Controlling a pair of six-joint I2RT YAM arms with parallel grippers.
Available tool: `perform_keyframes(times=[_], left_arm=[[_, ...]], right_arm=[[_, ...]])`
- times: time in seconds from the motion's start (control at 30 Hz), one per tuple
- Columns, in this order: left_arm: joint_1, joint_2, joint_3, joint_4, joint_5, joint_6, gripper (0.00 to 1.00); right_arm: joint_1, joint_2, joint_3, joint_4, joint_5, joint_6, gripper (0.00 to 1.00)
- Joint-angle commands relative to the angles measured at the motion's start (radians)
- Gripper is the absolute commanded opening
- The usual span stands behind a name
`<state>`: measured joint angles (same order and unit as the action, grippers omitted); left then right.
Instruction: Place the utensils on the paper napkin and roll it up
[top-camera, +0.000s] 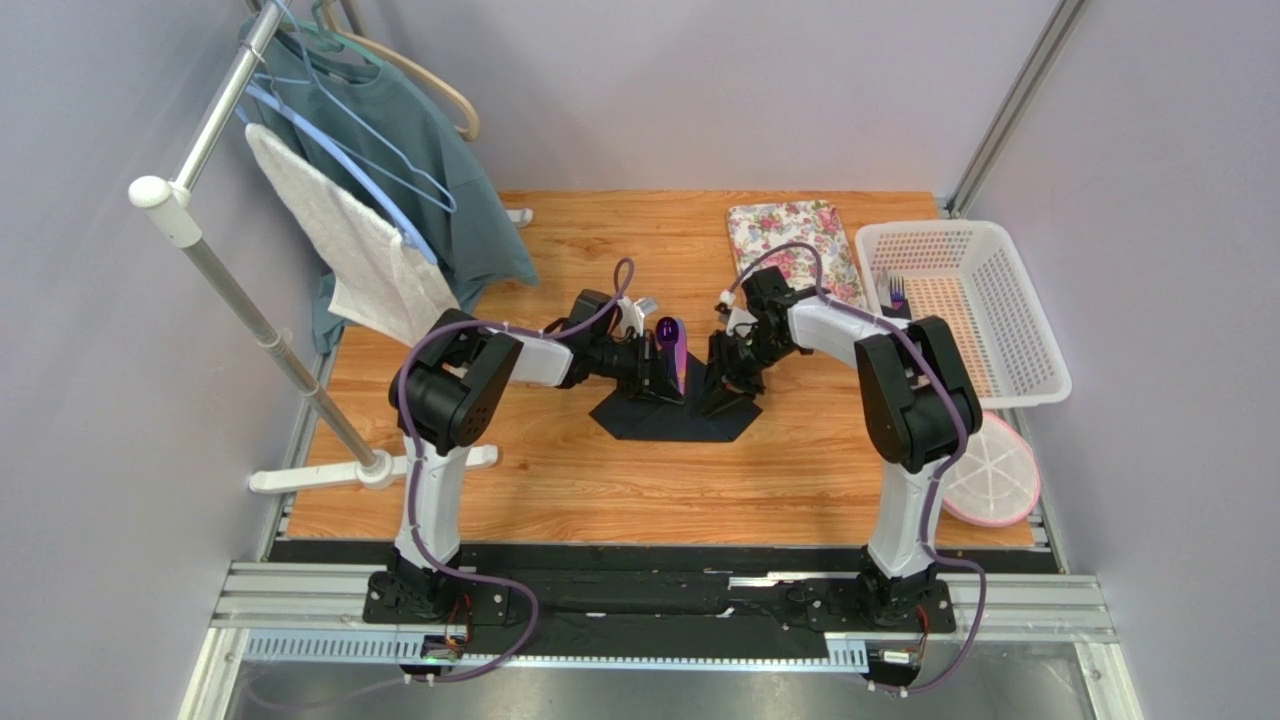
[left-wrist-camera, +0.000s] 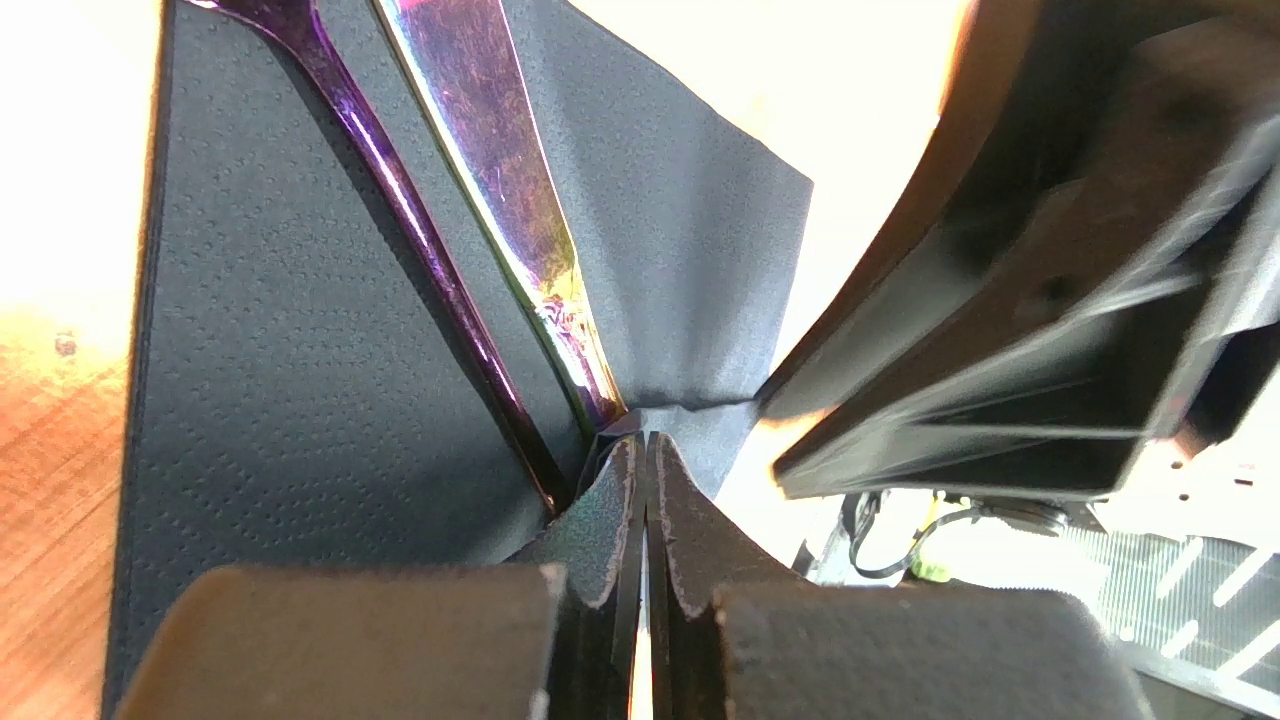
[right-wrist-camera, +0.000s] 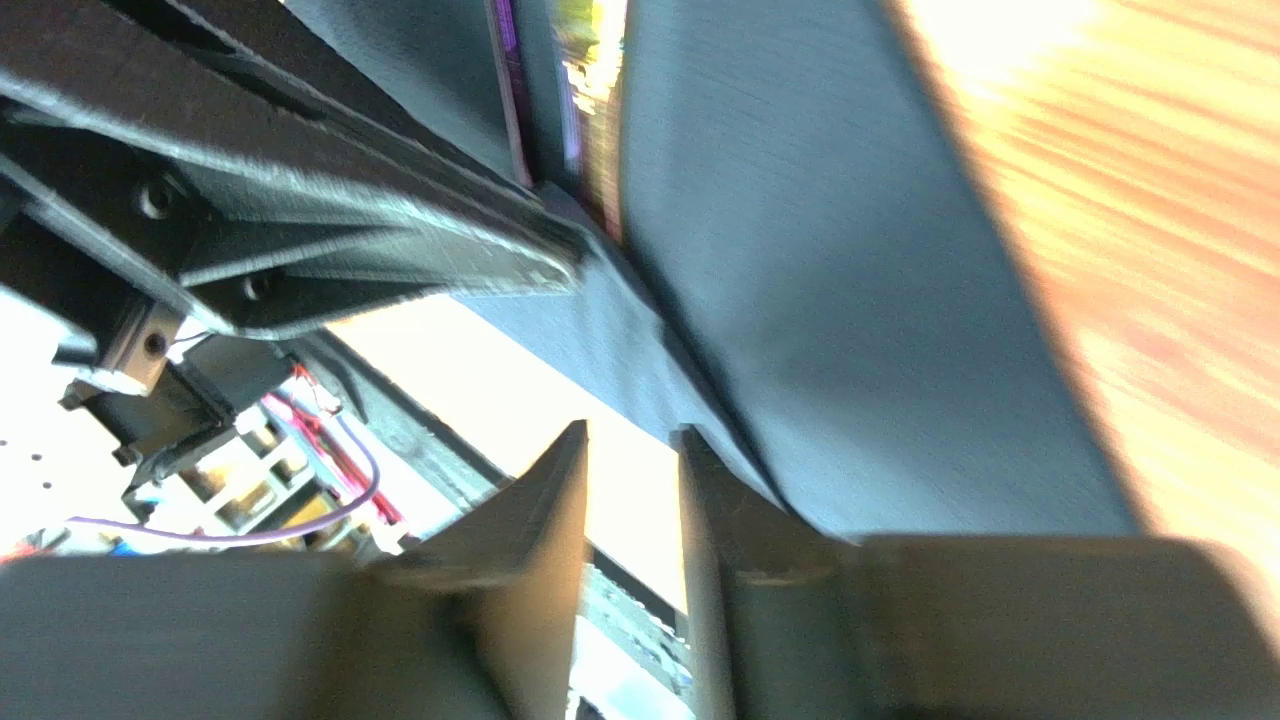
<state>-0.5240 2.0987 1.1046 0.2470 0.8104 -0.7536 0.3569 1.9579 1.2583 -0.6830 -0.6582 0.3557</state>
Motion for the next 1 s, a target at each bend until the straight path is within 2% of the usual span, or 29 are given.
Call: perform_keyframes(times=[0.0,0.03,0.07,0.13,0.23,0.27,0.47,0.73,0.97], left_arm=[[0.004,0.014,0.032,0.009,-0.007,0.005,0.01],[0.004,0.014,0.032,0.008,-0.007,0.004,0.01],[0.004,0.014,0.032,0.008,-0.007,0.005,0.01],[0.004,0.015,0.032,0.008,-0.004,0.005,0.01],[0.004,0.015,0.034,0.006,-0.004,0.007,0.01],[0.004,0.015,0.035,0.006,-0.005,0.005,0.01],[0.004,0.014,0.034,0.006,-0.004,0.008,0.01],[0.004,0.012,0.034,0.008,-0.004,0.01,0.01],[0.004,0.014,0.032,0.006,-0.004,0.01,0.01]], right_arm=[[-0.061,-0.083,0.02,-0.09,0.11,-0.057,0.39],[-0.076,-0.088,0.015,-0.096,0.129,-0.057,0.45],[-0.085,-0.1,0.01,-0.104,0.143,-0.066,0.55],[-0.098,-0.112,-0.003,-0.119,0.192,-0.07,0.63],[-0.102,-0.126,-0.019,-0.131,0.239,-0.083,0.65],[-0.102,-0.126,-0.019,-0.132,0.271,-0.084,0.69],[-0.102,-0.065,-0.04,-0.112,0.269,-0.063,0.71],[-0.102,0.018,-0.05,-0.018,0.025,-0.008,0.69],[-0.102,-0.008,-0.073,0.167,-0.131,0.081,0.67]])
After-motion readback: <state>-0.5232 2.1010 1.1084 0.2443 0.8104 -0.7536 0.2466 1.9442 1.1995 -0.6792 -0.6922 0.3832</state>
